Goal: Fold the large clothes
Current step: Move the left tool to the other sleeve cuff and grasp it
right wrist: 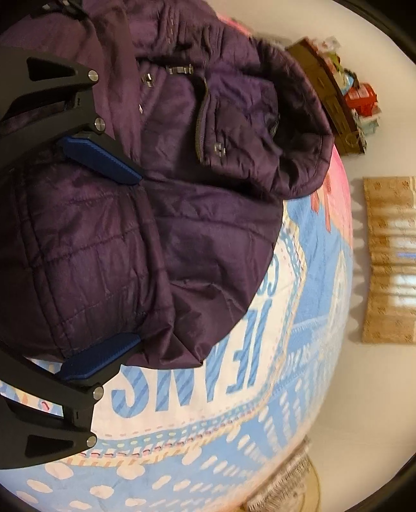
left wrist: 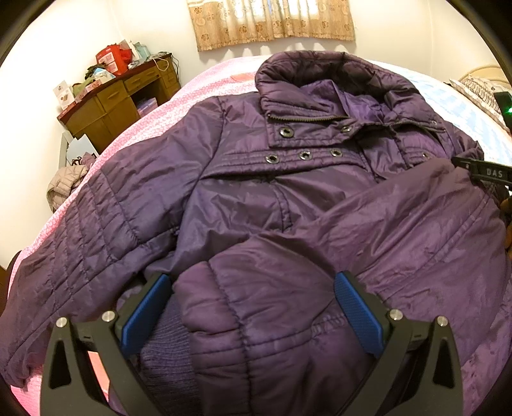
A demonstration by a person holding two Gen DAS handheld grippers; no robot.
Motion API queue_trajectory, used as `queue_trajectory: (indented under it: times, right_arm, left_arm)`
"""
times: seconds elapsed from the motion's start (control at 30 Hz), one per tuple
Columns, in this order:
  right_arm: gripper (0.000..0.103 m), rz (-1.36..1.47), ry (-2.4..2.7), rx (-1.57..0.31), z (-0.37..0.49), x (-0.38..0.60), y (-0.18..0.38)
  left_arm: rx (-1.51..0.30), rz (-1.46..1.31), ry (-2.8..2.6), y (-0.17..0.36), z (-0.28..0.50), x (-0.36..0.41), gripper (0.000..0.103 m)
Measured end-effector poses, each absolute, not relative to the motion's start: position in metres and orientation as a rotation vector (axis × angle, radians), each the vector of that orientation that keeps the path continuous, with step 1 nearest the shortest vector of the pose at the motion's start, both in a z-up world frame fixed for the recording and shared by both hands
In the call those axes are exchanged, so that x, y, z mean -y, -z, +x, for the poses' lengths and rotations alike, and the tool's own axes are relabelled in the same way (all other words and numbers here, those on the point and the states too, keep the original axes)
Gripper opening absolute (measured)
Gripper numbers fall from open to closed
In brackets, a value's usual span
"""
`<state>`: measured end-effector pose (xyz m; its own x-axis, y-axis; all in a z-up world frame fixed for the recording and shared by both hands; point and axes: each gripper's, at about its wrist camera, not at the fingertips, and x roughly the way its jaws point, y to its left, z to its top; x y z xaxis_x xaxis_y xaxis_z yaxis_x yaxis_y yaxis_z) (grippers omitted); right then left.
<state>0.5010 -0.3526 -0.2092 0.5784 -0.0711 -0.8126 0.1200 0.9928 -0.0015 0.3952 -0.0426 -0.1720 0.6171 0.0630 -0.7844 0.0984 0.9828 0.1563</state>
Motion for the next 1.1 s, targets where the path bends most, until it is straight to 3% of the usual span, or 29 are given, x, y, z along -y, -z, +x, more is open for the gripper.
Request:
queue_trajectory:
  times: [0.17, 0.27, 0.4, 0.6, 0.77, 1.1]
  right_arm:
    - [0.095, 0.230, 0.079, -0.828, 0.443, 0.355, 0.155]
    - [0.095, 0.155, -0.012, -0.779, 0.394, 0.323, 0.127]
    - [0.095, 0.018, -0.147, -0.727, 0.331, 0.272, 0.112]
    - [0.095, -0.054, -0.269, -0.686, 0.272, 0.213, 0.121]
    - [0.095, -0.147, -0.341, -0.647, 0.238, 0.168, 0.128]
    - [0.095, -0.269, -0.416, -0.560, 0.192, 0.127, 0.117]
  left_arm:
    - [-0.870, 0.103, 0.022, 0.142, 0.378, 0.019, 0.103]
    - [-0.753, 0.025, 0.027, 0.093, 0.333, -0.018, 0.103]
    - [-0.682, -0.019, -0.066, 0.070, 0.275, -0.086, 0.103]
    - [-0.730, -0.201, -0.319, 0.093, 0.211, -0.226, 0.103]
    - [-0.747, -0.672, -0.362, 0.121, 0.173, -0.322, 0.103]
    - [-0.739, -0.937, -0.340, 0.159, 0.200, -0.350, 0.103]
